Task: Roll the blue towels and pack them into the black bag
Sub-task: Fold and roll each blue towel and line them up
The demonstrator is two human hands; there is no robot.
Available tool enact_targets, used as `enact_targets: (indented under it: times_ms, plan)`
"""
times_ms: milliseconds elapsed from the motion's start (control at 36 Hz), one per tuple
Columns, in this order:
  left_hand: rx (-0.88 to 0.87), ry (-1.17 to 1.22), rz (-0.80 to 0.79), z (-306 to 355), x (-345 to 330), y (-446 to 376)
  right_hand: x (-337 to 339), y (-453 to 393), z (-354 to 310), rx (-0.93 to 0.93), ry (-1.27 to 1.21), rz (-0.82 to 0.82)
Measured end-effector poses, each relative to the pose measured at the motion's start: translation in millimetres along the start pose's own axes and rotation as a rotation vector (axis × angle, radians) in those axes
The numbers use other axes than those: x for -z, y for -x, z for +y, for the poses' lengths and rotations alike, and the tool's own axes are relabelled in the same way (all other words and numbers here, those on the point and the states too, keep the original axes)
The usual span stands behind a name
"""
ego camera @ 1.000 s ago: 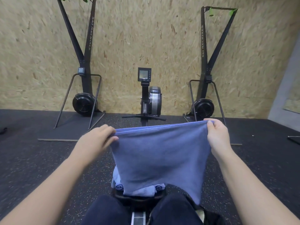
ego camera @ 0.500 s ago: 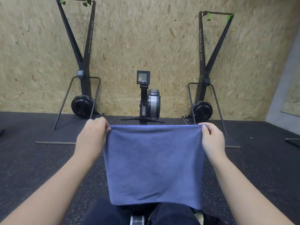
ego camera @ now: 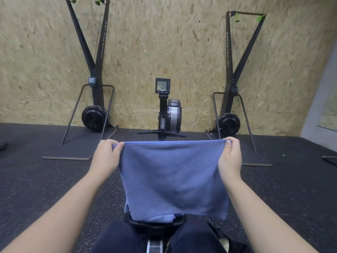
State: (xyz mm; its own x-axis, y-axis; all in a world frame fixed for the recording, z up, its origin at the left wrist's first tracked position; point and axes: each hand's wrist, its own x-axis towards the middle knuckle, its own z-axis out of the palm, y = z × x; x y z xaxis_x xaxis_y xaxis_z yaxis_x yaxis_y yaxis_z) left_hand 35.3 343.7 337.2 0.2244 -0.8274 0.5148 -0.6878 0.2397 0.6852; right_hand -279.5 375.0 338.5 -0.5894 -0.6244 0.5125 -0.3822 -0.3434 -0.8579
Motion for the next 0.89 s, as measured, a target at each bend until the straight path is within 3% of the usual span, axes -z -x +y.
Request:
enact_targets:
  times_ms: [111, 222, 333, 500, 667, 778, 889]
  plan:
    - [0.161, 0.283, -0.013, 3.0, -4.7, 3.1, -6.4, 2.3, -5.6, -0.143, 0.000, -0.056]
    - [0.350, 0.742, -0.165, 6.6, -10.3, 9.3, -15.3, 11.1, -16.4, -0.211, -0.051, -0.119]
    - [0.389, 0.896, -0.287, 24.2, -9.8, 18.4, -18.2, 16.0, -34.5, -0.249, -0.047, -0.240]
    - [0.206, 0.869, -0.521, 51.0, 2.5, 32.4, -16.0, 27.4, -57.6, -0.058, -0.030, -0.402]
    - [0.024, 0.758, -0.637, 76.4, 3.0, 41.7, -14.2, 39.7, -78.5, 0.187, 0.138, -0.519]
    - [-0.091, 0.676, -0.637, 88.5, 0.4, 45.4, -16.4, 47.2, -88.2, 0.274, 0.262, -0.620]
    - [-0.169, 0.579, -0.518, 94.4, -2.7, 47.7, -14.5, 52.1, -92.9, 0.277, 0.285, -0.687]
